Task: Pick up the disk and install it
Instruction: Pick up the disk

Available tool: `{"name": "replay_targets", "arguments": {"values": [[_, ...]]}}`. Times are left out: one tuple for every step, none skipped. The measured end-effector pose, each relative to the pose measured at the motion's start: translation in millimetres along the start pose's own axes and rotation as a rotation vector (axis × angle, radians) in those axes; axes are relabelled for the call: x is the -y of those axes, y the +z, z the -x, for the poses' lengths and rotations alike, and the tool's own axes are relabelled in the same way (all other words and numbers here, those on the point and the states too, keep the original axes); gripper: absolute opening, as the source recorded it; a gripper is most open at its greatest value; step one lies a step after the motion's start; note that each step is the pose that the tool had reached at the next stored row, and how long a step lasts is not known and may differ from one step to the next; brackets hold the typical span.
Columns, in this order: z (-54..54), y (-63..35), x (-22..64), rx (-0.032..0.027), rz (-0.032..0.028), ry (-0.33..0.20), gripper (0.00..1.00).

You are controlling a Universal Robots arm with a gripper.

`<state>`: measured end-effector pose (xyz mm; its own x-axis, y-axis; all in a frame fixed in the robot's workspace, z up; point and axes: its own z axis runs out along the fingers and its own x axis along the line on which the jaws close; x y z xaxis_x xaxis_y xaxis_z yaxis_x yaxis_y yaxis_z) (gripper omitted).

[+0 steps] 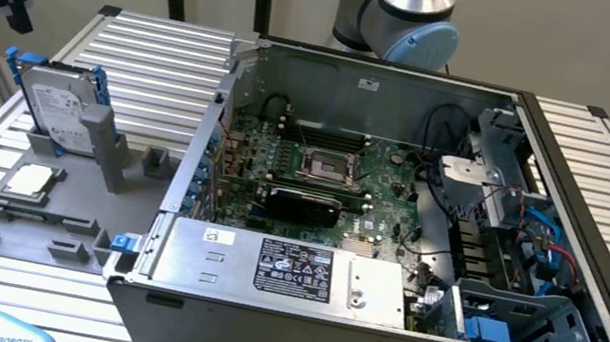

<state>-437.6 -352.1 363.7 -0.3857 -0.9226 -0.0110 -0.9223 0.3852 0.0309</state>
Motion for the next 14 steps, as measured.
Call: {"name": "replay_targets", "arguments": {"values": [[0.0,0.1,0.0,-0.0005,0.0001,-0.019,0.11],[0.0,0.2,0.0,-0.0011,0.0002,-0.037,0.11],[0.0,0.4,0.0,-0.0015,0.0002,-0.056,0.11],[0.0,0.4,0.0,-0.002,0.0002,-0.074,0.11],[0.0,0.5,0.0,-0.0025,0.0001,-0.092,0.11],[0.0,0.6,0.0,-0.0029,0.0001,-0.11,0.11],[0.0,0.7,0.0,-0.0034,0.0,-0.128,0.11],[0.0,0.8,0.0,-0.0039,0.0,-0.146,0.11],[0.0,0.9,0.0,-0.0043,0.0,-0.164,0.11],[0.0,1.0,0.0,-0.0048,0.0,-0.183,0.11],[0.0,1.1,0.0,-0.0053,-0.0001,-0.201,0.11],[0.0,1.2,0.0,-0.0058,-0.0001,-0.218,0.11],[0.0,1.3,0.1,-0.0062,-0.0002,-0.237,0.11],[0.0,1.4,0.1,-0.0067,-0.0002,-0.256,0.11]]}}
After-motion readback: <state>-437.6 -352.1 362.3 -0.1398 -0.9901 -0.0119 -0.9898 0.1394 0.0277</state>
